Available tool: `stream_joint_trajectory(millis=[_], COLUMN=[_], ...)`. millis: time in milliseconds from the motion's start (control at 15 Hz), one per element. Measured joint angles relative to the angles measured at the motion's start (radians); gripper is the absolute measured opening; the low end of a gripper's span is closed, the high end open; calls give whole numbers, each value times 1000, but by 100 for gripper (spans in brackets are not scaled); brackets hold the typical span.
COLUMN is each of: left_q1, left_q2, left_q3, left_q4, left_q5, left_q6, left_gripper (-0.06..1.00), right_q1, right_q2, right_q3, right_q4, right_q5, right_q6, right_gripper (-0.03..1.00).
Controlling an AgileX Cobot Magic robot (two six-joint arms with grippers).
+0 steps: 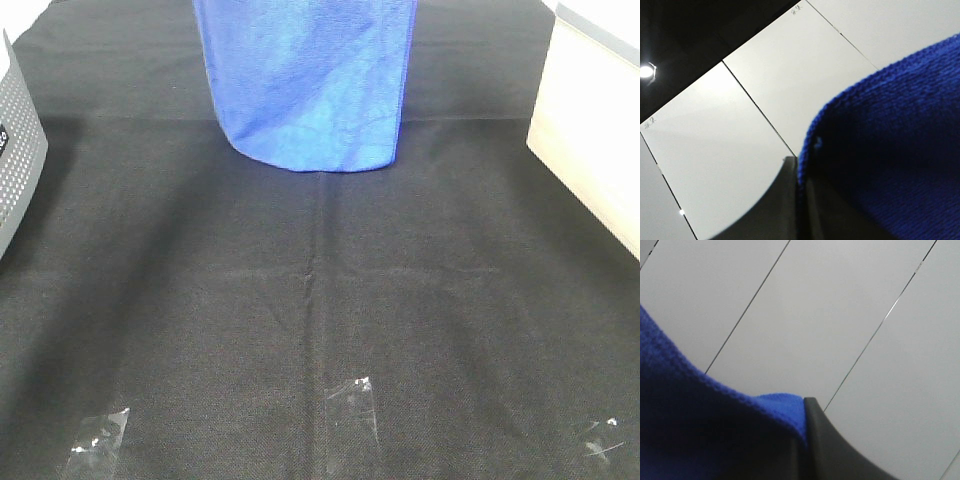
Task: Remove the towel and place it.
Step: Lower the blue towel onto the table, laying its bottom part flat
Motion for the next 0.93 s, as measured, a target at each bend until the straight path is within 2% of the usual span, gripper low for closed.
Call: stream_joint_trajectory(millis=[267,533,733,800,933], left_q1=[0,0,0,-2,-4], left_q2=[-1,-22,-51,-59,-88], left_q3=[0,0,-2,-2,-2], left_q4=[0,0,0,0,-6], left_q5=[32,135,326,425,701], left_q6=[0,0,0,0,0], left_gripper=[0,0,0,0,0], right_q1=[0,0,0,0,0], right_q2=[-2,-20,-38,-46,-69], right_q3=[0,0,0,0,0], right_q4=[4,8,65,103,214], right_q5=[10,97,250,339,514], right_q6=[28,116,167,167,152], right_gripper=[1,1,1,1,1])
